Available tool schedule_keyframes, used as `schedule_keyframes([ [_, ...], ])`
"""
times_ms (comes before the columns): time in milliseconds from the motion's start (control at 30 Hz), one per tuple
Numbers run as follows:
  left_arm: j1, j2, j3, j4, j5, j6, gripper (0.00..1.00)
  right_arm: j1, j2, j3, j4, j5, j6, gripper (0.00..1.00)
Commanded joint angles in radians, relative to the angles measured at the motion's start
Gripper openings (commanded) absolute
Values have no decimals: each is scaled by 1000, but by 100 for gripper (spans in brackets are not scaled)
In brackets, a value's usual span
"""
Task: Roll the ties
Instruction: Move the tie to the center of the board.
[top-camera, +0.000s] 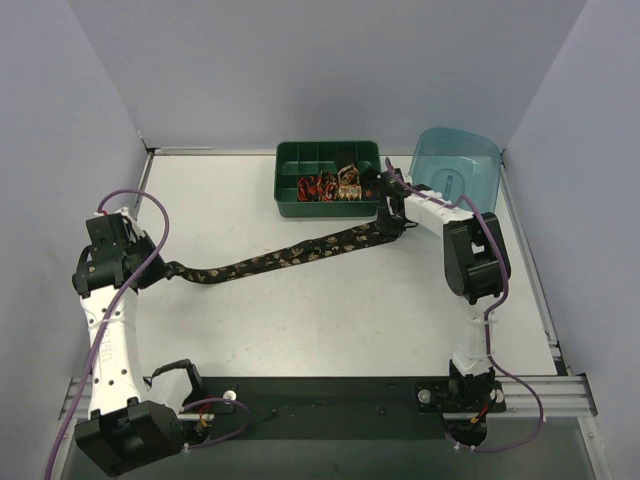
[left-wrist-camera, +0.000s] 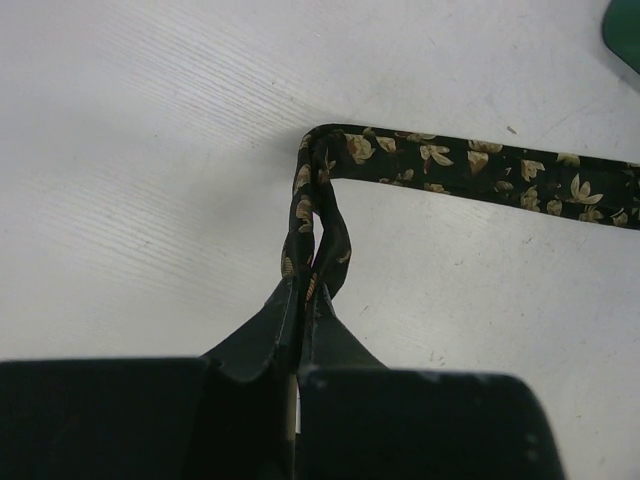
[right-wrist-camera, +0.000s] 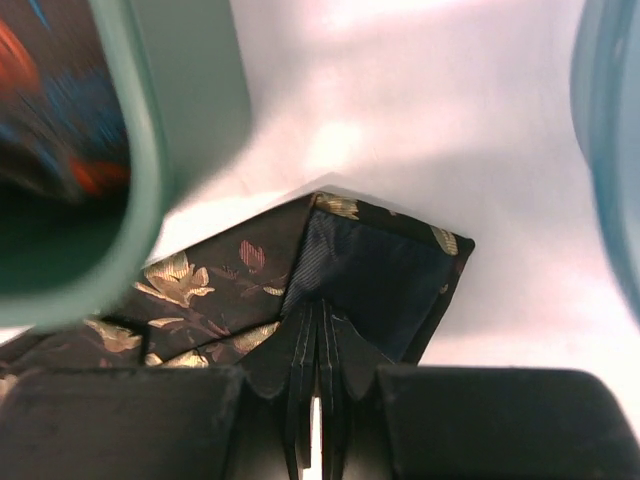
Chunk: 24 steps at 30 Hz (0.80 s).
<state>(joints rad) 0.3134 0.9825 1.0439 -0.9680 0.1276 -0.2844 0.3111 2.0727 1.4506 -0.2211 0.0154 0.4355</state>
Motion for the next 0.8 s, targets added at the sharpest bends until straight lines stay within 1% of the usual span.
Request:
schedule_keyframes([
  [0, 7, -4, -1, 109, 50, -18, 0, 11, 7, 45, -248, 127, -40, 0],
  [200, 9, -1, -10, 153, 90, -13, 0, 13, 4, 42, -363, 204, -73, 0],
  [333, 9, 11, -27, 192, 154, -7, 0, 5, -25, -5, -420, 274, -60, 0],
  [500, 9, 28, -54, 233, 237, -6, 0, -44, -62, -68, -449, 290, -14, 0],
  [567, 9, 30, -71, 248, 270, -6, 0, -78, -72, -91, -455, 265, -11, 0],
  [767, 7, 30, -105, 275, 299, -2, 0, -113, -106, -124, -489, 296, 11, 0],
])
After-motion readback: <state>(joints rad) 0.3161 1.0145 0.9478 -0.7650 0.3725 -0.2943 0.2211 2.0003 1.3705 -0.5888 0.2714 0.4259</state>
